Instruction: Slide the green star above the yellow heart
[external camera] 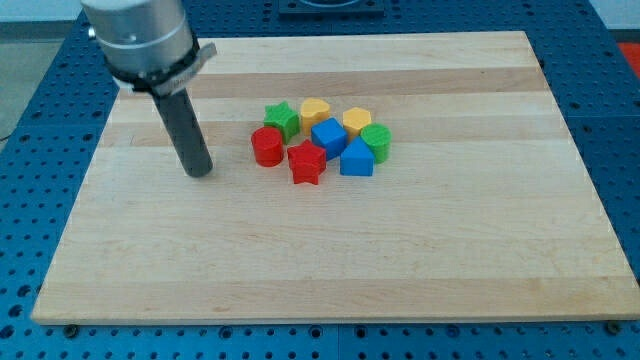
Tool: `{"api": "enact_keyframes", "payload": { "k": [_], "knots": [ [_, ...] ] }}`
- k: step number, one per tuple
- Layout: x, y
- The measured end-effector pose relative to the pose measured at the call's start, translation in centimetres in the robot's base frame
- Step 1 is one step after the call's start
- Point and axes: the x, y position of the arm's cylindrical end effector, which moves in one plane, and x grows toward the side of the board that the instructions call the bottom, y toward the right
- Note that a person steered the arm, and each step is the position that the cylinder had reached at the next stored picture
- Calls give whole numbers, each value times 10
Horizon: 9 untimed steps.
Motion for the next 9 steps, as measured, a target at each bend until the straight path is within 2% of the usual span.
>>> {"api": "enact_keyframes", "payload": {
  "k": [2, 3, 4, 5, 7, 9],
  "knots": [
    [-7, 78],
    [-39, 97],
    [-79, 94],
    [-84, 71],
    [-138, 84],
    [-135, 106]
  ]
}}
